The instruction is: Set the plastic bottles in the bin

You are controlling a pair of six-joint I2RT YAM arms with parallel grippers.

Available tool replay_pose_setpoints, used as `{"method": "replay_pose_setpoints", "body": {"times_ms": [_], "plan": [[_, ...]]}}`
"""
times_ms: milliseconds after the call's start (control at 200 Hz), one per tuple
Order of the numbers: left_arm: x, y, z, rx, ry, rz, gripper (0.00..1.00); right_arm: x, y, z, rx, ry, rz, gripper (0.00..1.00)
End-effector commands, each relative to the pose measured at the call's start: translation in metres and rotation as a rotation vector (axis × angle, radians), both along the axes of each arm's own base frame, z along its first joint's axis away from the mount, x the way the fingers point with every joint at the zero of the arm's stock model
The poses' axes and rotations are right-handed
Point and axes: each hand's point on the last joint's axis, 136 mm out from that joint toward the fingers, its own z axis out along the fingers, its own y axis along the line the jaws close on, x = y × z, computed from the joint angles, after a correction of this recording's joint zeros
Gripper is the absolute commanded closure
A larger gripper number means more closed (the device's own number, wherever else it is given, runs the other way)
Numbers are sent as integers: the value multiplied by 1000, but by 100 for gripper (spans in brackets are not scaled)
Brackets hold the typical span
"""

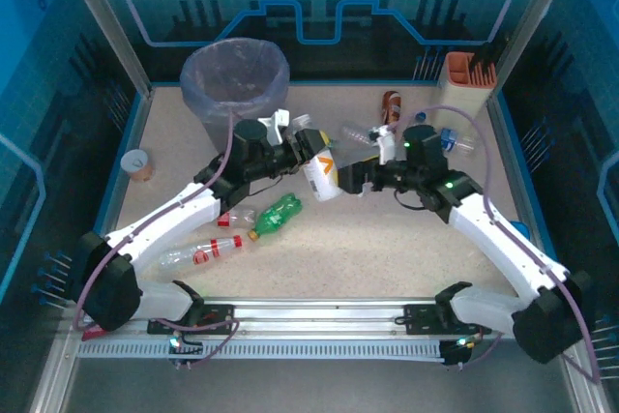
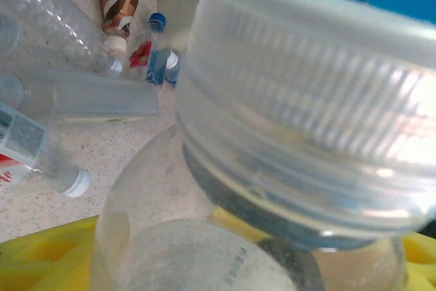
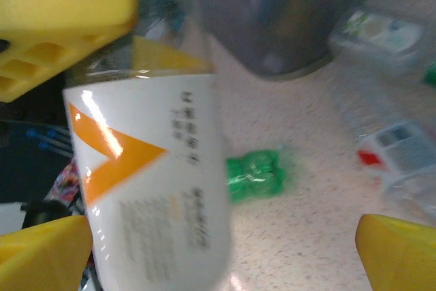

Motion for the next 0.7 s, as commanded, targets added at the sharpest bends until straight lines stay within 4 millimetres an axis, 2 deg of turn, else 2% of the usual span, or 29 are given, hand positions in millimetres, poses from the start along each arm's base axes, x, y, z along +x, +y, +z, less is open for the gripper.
{"method": "replay_pose_setpoints", "body": {"times_ms": [0, 70, 85, 130, 250, 370, 415, 460, 595, 695], "plan": [[5, 22, 46, 130, -177, 5, 47, -5, -27, -11, 12, 62, -49, 0], [10, 37, 71, 178, -239, 23, 52, -3, -41, -14, 38, 101, -85, 0], [11, 40, 78, 187, -257, 26, 53, -5, -44, -25, 34, 132, -93, 0], [13, 50, 97, 211, -307, 40, 55, -6, -50, -35, 34, 171, -107, 0], [20, 72, 144, 260, -419, 75, 62, -8, -56, -52, 28, 241, -124, 0], [39, 95, 178, 307, -487, 141, 77, -9, -58, -62, 26, 272, -136, 0], [51, 106, 186, 336, -505, 181, 85, -9, -58, -64, 28, 275, -139, 0], [62, 117, 193, 371, -533, 224, 100, -9, -59, -66, 25, 284, -146, 0], [98, 150, 203, 464, -562, 348, 100, -12, -59, -72, 13, 309, -142, 1], [129, 174, 196, 571, -536, 417, 100, -16, -62, -76, -9, 325, -152, 0]]}}
